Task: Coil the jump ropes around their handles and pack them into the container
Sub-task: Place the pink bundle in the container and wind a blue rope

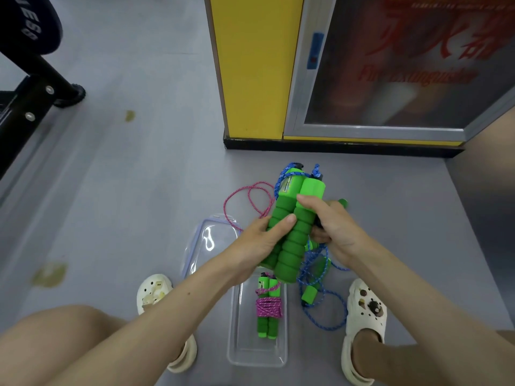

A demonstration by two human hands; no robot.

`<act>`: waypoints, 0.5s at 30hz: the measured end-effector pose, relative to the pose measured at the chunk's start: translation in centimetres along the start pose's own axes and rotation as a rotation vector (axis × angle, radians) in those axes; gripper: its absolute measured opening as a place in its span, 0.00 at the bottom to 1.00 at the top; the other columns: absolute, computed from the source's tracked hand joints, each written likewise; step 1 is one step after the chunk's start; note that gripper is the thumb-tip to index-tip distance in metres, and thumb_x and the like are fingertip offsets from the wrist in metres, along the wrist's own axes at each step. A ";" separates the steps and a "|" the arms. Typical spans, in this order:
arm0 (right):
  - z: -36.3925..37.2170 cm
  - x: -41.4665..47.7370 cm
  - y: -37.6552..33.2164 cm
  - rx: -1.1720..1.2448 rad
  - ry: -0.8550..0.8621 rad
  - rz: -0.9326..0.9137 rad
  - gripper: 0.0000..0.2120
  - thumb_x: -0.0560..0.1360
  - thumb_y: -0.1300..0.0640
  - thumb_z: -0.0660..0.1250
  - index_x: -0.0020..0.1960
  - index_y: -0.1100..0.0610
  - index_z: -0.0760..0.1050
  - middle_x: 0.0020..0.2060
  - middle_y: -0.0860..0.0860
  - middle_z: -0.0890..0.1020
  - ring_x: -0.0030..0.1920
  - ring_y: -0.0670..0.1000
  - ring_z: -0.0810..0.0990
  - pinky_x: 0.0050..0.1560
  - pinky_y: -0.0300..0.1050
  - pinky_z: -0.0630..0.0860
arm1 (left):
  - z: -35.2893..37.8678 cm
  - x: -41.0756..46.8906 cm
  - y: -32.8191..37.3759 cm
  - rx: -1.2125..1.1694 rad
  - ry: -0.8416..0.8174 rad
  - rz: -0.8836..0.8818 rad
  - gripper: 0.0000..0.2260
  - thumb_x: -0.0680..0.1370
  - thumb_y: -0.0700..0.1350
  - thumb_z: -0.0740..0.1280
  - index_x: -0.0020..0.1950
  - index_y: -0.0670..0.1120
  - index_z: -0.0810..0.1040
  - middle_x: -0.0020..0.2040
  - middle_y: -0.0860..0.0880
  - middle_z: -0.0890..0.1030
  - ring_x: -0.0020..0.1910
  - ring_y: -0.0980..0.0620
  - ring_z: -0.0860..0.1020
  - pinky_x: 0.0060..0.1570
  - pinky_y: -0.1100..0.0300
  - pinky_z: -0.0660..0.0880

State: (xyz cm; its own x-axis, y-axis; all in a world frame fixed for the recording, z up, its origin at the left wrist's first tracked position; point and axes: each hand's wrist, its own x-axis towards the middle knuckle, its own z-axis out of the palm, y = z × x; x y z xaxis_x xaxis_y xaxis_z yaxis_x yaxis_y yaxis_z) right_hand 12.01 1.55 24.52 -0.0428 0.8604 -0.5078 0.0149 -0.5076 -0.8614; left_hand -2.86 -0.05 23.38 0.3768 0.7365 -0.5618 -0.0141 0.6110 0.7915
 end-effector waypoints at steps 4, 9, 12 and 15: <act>-0.1 0.2 0.1 0.064 0.004 0.033 0.20 0.76 0.45 0.61 0.29 0.53 0.68 0.21 0.49 0.61 0.21 0.46 0.56 0.27 0.42 0.52 | 0.2 -0.3 0.4 -0.042 -0.060 0.020 0.15 0.79 0.53 0.61 0.56 0.43 0.78 0.49 0.40 0.84 0.47 0.41 0.83 0.45 0.51 0.81; 0.0 0.1 -0.3 0.086 0.047 0.031 0.19 0.78 0.47 0.58 0.31 0.53 0.69 0.18 0.46 0.65 0.19 0.44 0.60 0.27 0.40 0.57 | 0.4 -0.6 0.6 -0.090 -0.129 -0.011 0.17 0.80 0.53 0.59 0.57 0.42 0.78 0.48 0.39 0.84 0.42 0.41 0.83 0.44 0.49 0.81; -0.1 0.2 -0.3 0.069 0.049 0.027 0.18 0.77 0.46 0.59 0.32 0.54 0.69 0.21 0.48 0.64 0.20 0.45 0.59 0.26 0.41 0.56 | 0.3 -0.8 0.7 -0.116 -0.159 -0.019 0.18 0.78 0.54 0.61 0.57 0.42 0.79 0.49 0.39 0.83 0.42 0.41 0.83 0.45 0.48 0.81; -0.2 0.3 -0.4 0.062 0.016 0.025 0.19 0.77 0.46 0.60 0.32 0.54 0.70 0.22 0.48 0.63 0.21 0.45 0.58 0.28 0.42 0.55 | 0.3 -0.8 0.6 -0.136 -0.174 0.002 0.15 0.74 0.51 0.64 0.56 0.43 0.78 0.47 0.41 0.84 0.41 0.43 0.84 0.42 0.51 0.82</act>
State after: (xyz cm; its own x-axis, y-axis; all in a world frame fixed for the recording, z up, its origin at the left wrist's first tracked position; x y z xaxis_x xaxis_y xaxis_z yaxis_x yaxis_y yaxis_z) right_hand 12.24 2.00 24.69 -0.0268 0.8480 -0.5294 -0.0464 -0.5301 -0.8467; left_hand -2.87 -0.39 24.44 0.5306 0.6837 -0.5011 -0.1356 0.6520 0.7460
